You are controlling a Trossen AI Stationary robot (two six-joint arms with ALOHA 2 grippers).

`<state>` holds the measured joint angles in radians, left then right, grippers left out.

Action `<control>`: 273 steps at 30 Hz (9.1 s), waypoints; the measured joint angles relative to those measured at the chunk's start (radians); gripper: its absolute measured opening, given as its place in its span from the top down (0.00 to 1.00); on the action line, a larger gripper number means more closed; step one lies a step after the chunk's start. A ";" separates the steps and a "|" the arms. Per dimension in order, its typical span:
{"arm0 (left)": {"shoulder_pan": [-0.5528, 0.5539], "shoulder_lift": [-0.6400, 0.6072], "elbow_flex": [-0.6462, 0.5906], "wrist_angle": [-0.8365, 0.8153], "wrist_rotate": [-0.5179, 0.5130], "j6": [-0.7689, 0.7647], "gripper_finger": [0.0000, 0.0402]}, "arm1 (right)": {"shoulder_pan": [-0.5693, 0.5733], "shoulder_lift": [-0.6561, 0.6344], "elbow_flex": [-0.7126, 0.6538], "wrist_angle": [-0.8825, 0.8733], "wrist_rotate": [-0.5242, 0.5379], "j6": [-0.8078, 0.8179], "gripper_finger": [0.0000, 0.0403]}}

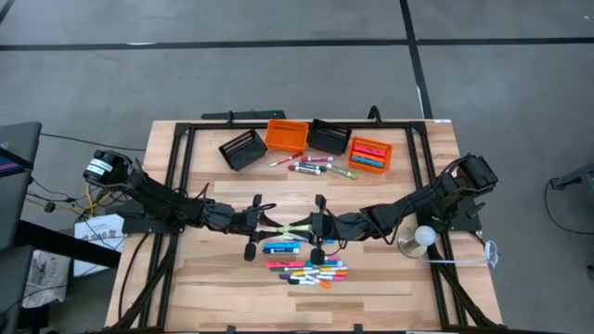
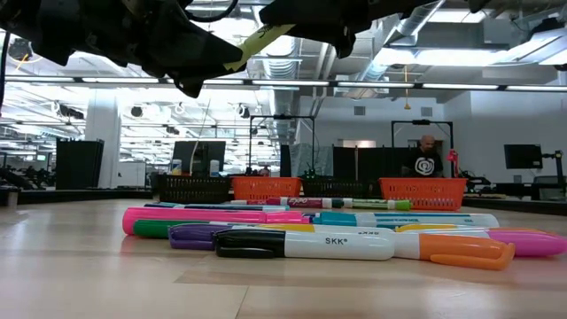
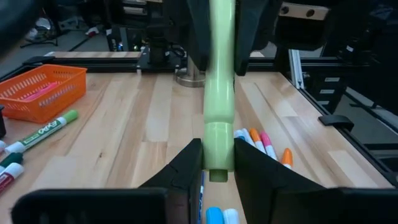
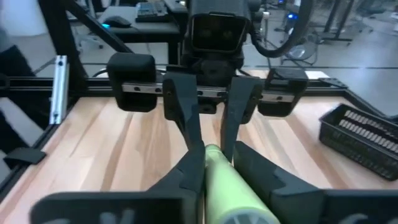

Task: Pick & Place Markers
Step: Put the large light green highlighter into the right orange bin, then put the large light blue highlighter into the right orange bin

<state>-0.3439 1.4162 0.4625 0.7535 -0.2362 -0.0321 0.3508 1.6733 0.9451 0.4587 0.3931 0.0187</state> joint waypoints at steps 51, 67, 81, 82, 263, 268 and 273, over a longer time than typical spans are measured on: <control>0.247 -0.177 0.000 -0.278 0.053 -0.055 0.45 | -0.387 -0.518 0.000 -0.978 -0.024 0.202 0.86; 0.244 -0.178 0.000 -0.274 0.051 -0.055 0.45 | -0.661 -0.509 -0.072 -1.142 0.061 0.452 0.86; 0.244 -0.179 0.000 -0.274 0.051 -0.055 0.45 | -0.855 -0.519 -0.254 -0.867 -0.066 0.471 0.86; 0.244 -0.179 0.000 -0.274 0.051 -0.055 0.45 | -0.862 -0.514 -0.260 -0.865 -0.077 0.471 0.86; -0.053 0.165 0.109 -0.299 -0.116 -0.122 0.78 | 0.132 -0.393 -0.247 -0.174 0.232 -0.017 0.70; -0.074 0.122 0.109 -0.295 -0.115 -0.122 0.78 | 0.131 -0.393 -0.247 -0.174 0.218 0.001 0.70; -0.074 0.121 0.109 -0.296 -0.115 -0.122 0.78 | 0.112 -0.348 -0.248 -0.151 0.150 0.009 0.63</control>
<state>-0.4180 1.5372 0.5720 0.4578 -0.3511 -0.1543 0.4628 1.3250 0.6973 0.3075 0.5433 0.0279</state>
